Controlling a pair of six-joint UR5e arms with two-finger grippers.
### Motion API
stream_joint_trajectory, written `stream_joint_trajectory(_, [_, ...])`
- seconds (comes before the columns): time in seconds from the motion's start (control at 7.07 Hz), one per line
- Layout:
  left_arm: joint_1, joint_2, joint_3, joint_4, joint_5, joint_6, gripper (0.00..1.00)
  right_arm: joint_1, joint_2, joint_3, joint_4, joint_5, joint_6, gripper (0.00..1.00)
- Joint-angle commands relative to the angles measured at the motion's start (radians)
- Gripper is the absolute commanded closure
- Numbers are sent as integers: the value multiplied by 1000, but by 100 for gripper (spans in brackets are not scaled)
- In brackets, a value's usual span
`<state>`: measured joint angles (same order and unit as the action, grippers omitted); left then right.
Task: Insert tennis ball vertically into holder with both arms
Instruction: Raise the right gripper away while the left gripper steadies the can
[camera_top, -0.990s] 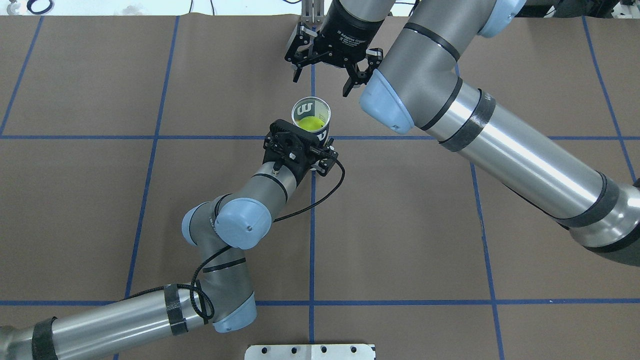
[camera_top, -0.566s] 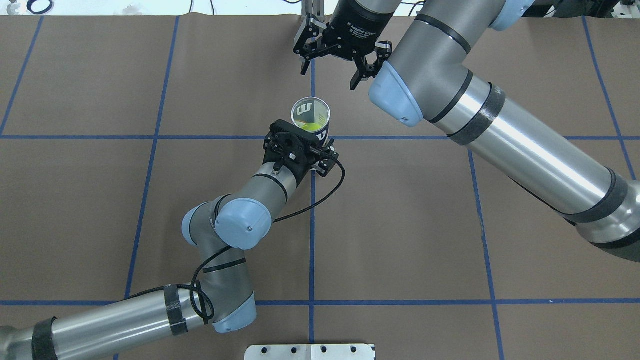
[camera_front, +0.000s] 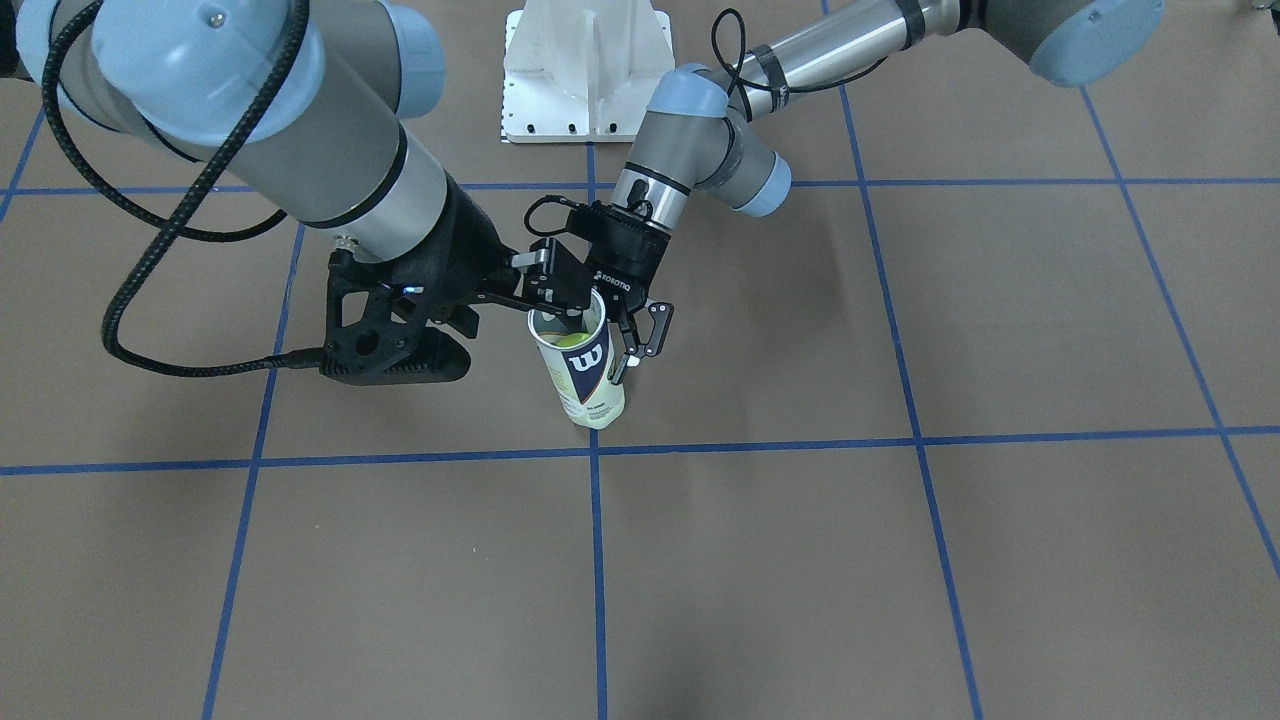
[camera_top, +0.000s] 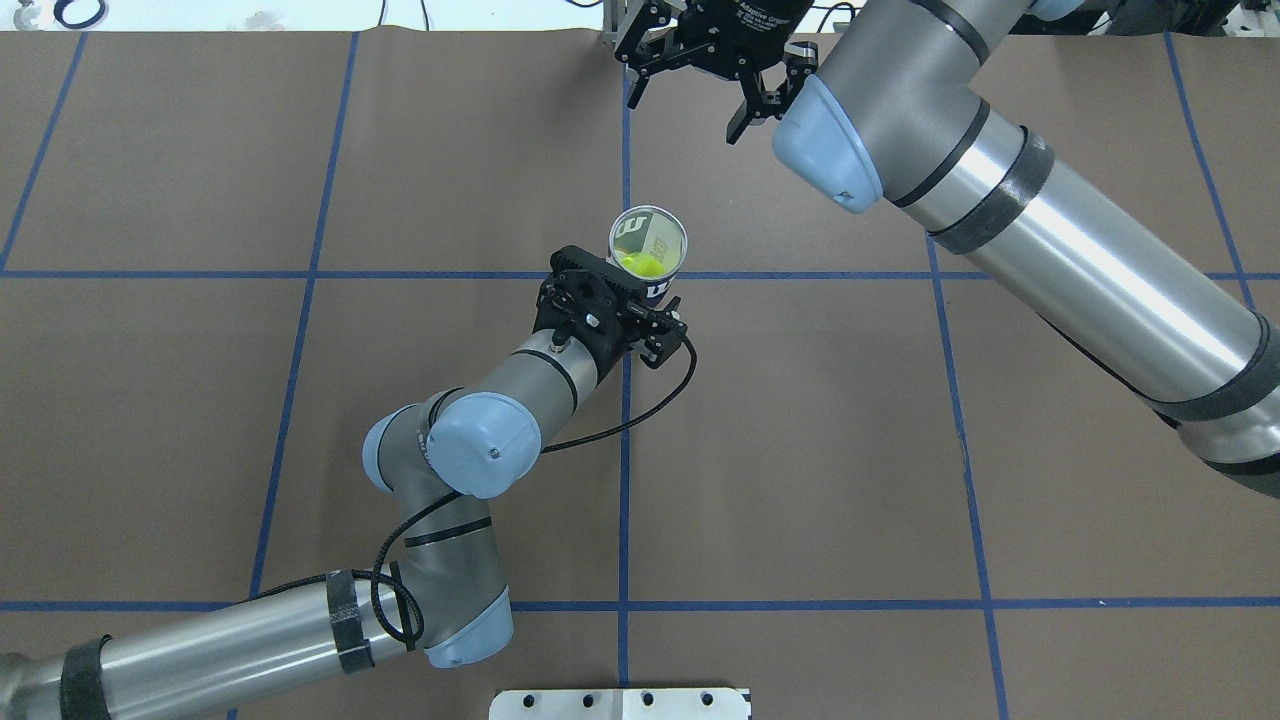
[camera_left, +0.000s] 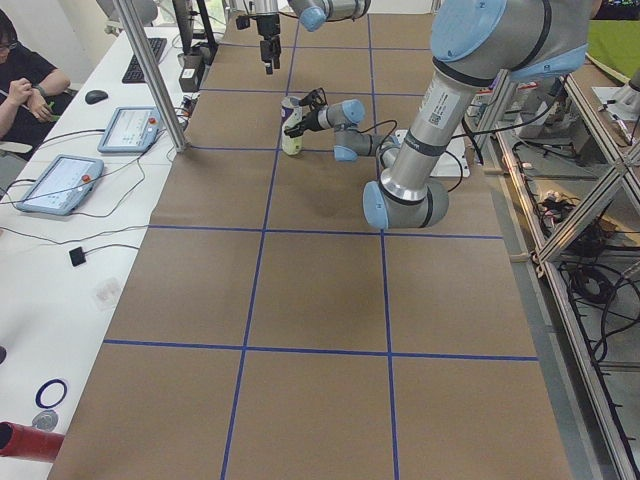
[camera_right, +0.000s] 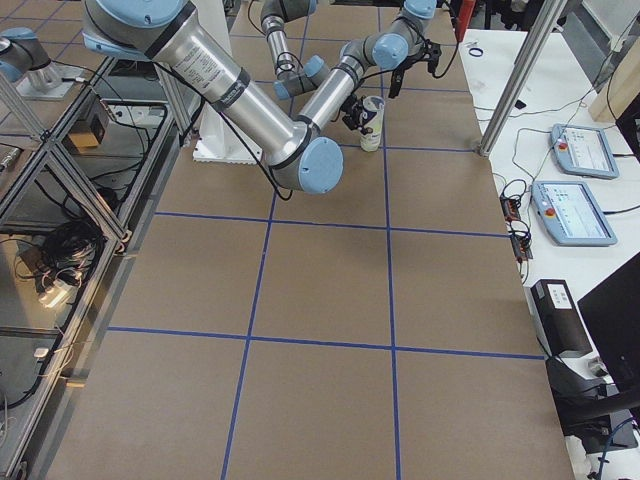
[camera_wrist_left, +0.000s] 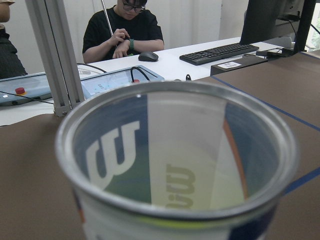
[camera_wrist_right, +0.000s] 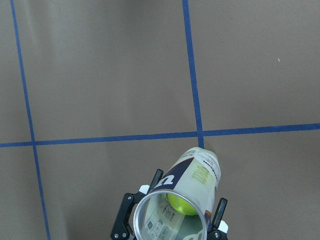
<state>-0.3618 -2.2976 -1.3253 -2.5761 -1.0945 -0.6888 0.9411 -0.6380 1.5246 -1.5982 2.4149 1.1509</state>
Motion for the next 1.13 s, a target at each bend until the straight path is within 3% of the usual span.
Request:
stream_joint_trajectory(0.0, [0,3,-38,46,-15,0,1,21,0,0,0,16,-8,0])
stream_joint_trajectory(0.99, [-9,10,-55,77,-15,0,1,21,-5,-1,1,16,-23,0])
